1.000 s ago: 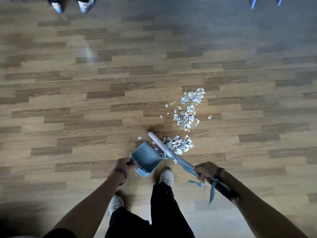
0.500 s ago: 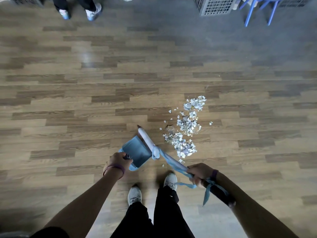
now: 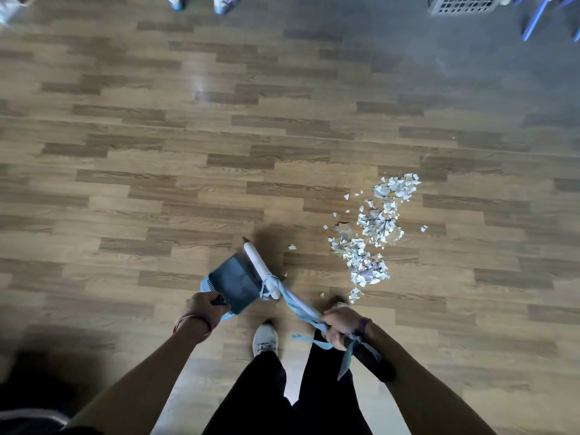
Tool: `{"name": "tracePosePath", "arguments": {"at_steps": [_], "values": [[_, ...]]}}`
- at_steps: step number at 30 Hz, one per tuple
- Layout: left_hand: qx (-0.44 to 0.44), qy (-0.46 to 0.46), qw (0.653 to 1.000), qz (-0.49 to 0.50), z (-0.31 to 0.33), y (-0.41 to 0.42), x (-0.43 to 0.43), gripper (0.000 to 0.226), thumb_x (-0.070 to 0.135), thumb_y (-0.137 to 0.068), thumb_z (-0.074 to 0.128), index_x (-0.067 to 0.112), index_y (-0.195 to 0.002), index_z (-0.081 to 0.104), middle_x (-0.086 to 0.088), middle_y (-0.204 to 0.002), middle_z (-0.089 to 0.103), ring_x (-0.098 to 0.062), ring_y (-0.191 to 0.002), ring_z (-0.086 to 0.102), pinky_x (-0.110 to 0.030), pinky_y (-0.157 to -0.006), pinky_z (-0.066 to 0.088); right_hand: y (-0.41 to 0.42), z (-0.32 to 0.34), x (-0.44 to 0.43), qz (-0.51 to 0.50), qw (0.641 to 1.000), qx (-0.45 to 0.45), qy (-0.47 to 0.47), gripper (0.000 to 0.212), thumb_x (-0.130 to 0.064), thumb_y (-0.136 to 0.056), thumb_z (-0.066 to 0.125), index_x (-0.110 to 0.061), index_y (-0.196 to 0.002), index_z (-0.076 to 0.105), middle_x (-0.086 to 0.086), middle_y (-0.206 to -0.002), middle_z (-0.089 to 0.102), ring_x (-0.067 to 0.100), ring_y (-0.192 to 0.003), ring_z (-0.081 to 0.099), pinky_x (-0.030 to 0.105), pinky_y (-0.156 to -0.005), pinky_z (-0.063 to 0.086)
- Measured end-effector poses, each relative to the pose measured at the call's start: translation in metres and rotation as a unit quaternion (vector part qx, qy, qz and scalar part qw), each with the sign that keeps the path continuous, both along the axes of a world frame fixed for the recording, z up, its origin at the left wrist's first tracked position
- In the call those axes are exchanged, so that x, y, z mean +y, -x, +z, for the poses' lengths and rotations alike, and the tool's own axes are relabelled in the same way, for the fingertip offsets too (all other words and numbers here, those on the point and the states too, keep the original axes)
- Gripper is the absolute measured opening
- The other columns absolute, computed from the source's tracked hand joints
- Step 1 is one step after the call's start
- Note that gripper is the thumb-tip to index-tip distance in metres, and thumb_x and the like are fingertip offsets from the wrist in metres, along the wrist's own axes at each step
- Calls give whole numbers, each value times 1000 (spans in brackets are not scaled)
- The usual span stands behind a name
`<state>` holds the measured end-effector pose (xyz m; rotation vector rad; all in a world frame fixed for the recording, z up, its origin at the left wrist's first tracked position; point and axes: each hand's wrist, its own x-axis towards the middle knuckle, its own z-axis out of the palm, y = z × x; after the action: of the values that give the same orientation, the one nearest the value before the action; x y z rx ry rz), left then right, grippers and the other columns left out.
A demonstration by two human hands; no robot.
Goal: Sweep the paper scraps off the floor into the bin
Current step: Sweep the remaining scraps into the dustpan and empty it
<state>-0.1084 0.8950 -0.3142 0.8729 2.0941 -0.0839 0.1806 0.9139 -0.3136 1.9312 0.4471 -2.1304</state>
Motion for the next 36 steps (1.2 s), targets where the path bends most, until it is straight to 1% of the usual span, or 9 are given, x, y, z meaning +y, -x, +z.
{"name": "tracePosePath", "arguments": {"at_steps": [1,4,9,10,14,21,29,33,36], "values": [[1,1,1000,7,-3,-5,0,14,21,-75,75,10,-83,74,-12,-86,71,-30,-88,64,-34,-78,50,-5,3,3,0,1000,-7,12,10,-7,-95,48,0,-92,54,-7,-33,49,1,-28,44,15,-42,35],[2,1,1000,30,-6,-30,6,12,22,-73,78,13,-80,74,-12,-87,72,-32,-89,65,-35,-78,51,-45,-1,16,136,989,-38,-48,37,-17,-100,41,-15,-63,40,-8,-41,48,2,-38,42,12,-38,29],[-12,3,999,45,-1,-90,31,4,17,-74,76,17,-75,73,-8,-75,68,-26,-78,61,-30,-72,46,-128,-4,44,176,983,-57,-18,15,-15,-96,44,-7,-89,55,7,-75,59,15,-60,50,21,-52,35],[-18,3,999,44,1,-103,38,8,16,-74,76,19,-70,69,-7,-70,64,-24,-74,58,-29,-70,44,-142,-2,50,175,981,-78,-41,21,-16,-97,41,-10,-81,53,3,-71,58,14,-61,48,19,-51,33],[-41,-15,998,40,4,-151,66,21,13,-74,76,20,-60,62,-4,-62,55,-17,-67,49,-26,-65,38,-191,9,77,229,967,-88,-70,35,-18,-92,44,-17,-56,47,-10,-34,52,2,-30,45,13,-41,34],[-44,-49,997,29,8,-192,100,22,22,-70,79,22,-55,63,2,-54,52,-18,-61,46,-28,-63,40,-251,24,114,210,965,-116,-105,35,-7,-90,50,-11,-56,48,-2,-35,48,9,-25,39,15,-32,30],[8,-56,998,-22,16,-189,109,10,23,-76,72,22,-68,67,-5,-67,62,-27,-73,58,-28,-66,42,-260,34,120,142,978,-114,-97,33,-14,-95,51,-10,-62,50,-2,-41,53,8,-30,42,15,-37,33],[41,-57,997,8,14,-151,100,20,28,-77,69,21,-60,62,-5,-64,59,-31,-73,57,-29,-62,41,-222,42,114,137,978,-105,-113,35,-14,-93,51,-14,-59,48,-6,-38,52,6,-32,42,18,-41,33],[61,-53,996,25,15,-112,94,21,31,-77,68,20,-61,60,-7,-68,61,-33,-75,58,-29,-62,41,-171,39,112,180,972,-78,-130,35,-17,-94,48,-18,-58,44,-2,-53,54,5,-40,44,19,-49,34]]}}
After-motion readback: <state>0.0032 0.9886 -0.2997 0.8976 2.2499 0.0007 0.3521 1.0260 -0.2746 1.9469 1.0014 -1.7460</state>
